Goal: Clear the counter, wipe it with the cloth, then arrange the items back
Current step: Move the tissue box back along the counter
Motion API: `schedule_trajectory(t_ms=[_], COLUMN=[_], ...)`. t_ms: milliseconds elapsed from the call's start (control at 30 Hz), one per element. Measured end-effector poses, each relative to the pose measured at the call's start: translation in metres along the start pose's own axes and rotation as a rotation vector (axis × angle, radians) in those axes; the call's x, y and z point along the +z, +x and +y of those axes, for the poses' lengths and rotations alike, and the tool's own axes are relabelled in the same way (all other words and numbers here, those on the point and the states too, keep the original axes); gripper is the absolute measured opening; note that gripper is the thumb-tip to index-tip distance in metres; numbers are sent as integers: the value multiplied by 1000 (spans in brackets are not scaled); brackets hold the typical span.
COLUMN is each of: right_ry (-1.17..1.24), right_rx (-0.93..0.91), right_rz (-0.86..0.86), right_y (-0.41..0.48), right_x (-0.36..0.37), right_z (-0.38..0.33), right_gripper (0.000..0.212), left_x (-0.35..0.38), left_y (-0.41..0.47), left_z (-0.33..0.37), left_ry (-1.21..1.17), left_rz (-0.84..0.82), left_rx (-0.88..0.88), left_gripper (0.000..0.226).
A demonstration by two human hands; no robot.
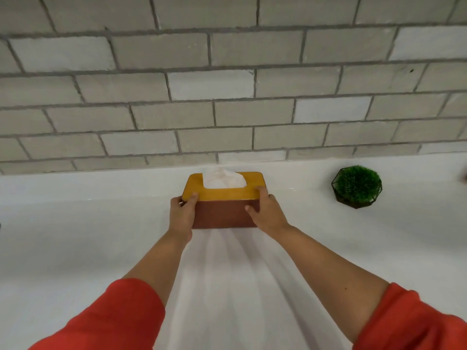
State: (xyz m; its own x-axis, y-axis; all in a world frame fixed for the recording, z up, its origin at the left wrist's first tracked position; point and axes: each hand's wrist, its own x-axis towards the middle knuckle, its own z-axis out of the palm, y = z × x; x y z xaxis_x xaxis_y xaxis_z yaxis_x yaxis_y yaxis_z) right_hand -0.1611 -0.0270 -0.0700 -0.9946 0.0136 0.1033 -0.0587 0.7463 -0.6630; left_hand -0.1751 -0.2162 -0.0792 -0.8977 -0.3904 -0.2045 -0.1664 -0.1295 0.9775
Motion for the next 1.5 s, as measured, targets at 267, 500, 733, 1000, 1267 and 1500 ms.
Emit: schedule_trajectory(t_ms=[267,500,733,1000,1267,1500], right_ry=[-168,-339,-436,-455,-287,-298], right_rx=[38,63,107,140,89,85], right_rz=[3,6,-59,-126,-185,-152], right_y=[9,19,25,27,19,-8], right_x=[-3,-8,-7,-9,-26,-66], right_z=[1,-2,-2,-3,2,5], right_gripper=[53,51,59,75,83,39], left_x=[3,6,11,16,17,56], left_y=[7,9,13,11,4,-42], left_z=[1,3,7,8,13,25], left_ry=[89,132,258,360,498,445], left_rz=[-62,-41,5,35,169,67], left_rx=[-7,4,33,75,95,414], left_gripper=[61,65,63,58,69,32])
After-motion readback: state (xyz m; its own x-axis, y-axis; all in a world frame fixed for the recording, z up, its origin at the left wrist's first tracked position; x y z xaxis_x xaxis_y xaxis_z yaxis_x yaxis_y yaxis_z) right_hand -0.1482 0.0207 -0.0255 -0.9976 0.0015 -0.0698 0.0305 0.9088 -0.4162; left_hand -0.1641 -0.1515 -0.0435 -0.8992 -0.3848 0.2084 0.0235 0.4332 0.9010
